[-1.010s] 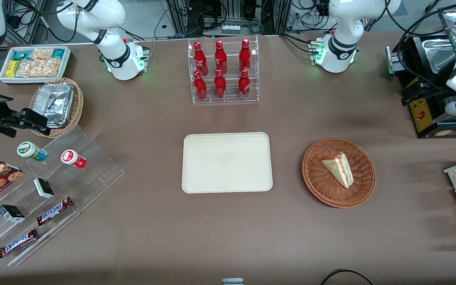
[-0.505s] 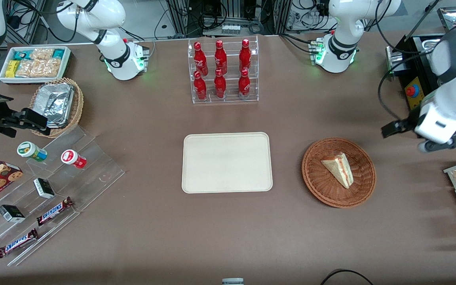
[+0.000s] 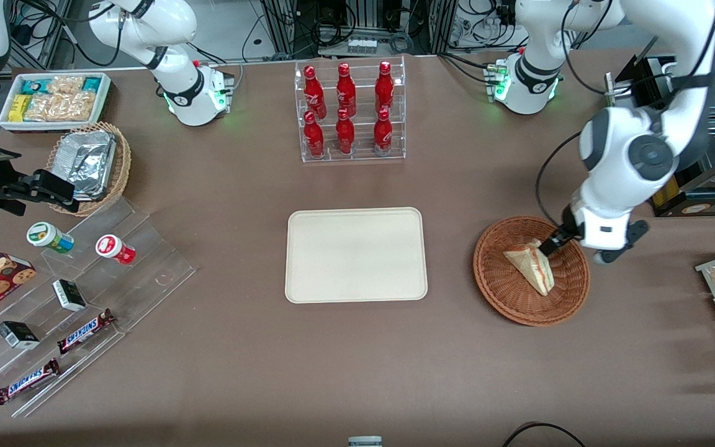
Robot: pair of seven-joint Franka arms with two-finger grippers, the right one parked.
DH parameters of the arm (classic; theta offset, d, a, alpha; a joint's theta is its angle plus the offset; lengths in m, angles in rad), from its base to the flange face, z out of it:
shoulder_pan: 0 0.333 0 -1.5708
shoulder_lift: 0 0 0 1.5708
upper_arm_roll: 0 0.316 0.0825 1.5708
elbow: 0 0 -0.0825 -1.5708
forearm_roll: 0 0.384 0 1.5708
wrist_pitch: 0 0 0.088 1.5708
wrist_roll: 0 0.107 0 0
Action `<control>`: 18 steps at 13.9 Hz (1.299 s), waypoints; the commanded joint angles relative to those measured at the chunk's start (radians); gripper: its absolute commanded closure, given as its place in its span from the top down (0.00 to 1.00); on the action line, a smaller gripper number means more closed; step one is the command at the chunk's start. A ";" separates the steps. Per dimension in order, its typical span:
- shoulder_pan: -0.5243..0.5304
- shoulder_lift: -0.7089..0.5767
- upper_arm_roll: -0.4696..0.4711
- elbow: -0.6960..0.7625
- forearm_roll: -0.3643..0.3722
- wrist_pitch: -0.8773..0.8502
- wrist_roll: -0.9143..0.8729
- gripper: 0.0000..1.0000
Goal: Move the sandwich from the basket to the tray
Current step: 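Move the left gripper down over the sandwich in the wicker basket, then close the left gripper on the sandwich and lift it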
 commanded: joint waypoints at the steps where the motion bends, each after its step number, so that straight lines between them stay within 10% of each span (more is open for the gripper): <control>1: -0.018 0.026 0.006 -0.021 0.014 0.046 -0.034 1.00; 10: -0.024 0.122 0.006 -0.044 0.034 0.137 -0.035 0.98; 11: -0.024 0.131 0.006 -0.041 0.032 0.146 -0.041 0.80; 13: -0.023 0.138 0.006 -0.024 0.032 0.155 -0.069 0.08; 18: -0.026 0.105 0.004 0.010 0.034 0.091 -0.057 0.00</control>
